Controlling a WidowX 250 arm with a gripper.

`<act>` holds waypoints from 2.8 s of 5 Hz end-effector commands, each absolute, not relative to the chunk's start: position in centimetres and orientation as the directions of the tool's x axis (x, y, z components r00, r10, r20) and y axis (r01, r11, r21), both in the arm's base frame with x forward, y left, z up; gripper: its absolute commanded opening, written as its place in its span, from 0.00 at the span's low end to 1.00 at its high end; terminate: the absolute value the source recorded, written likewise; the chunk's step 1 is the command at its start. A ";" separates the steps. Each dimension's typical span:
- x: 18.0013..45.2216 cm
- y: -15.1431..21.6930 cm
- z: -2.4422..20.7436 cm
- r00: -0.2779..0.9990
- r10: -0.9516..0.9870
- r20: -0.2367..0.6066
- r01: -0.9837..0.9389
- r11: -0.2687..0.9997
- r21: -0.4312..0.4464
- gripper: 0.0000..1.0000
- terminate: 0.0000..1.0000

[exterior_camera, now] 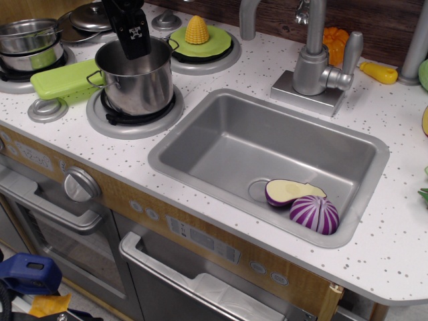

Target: Put pot in sink

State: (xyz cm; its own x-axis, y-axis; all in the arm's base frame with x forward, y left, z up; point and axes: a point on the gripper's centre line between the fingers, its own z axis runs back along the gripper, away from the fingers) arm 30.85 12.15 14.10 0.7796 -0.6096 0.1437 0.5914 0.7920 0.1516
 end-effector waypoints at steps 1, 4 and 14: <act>30.9 12.2 14.1 0.780 -0.610 0.144 0.591 0.792 0.152 1.00 0.00; 35.3 13.5 10.2 0.700 -0.656 0.283 0.637 0.752 0.167 1.00 0.00; 34.3 2.1 5.1 0.812 -0.339 0.474 0.363 0.931 0.044 0.00 0.00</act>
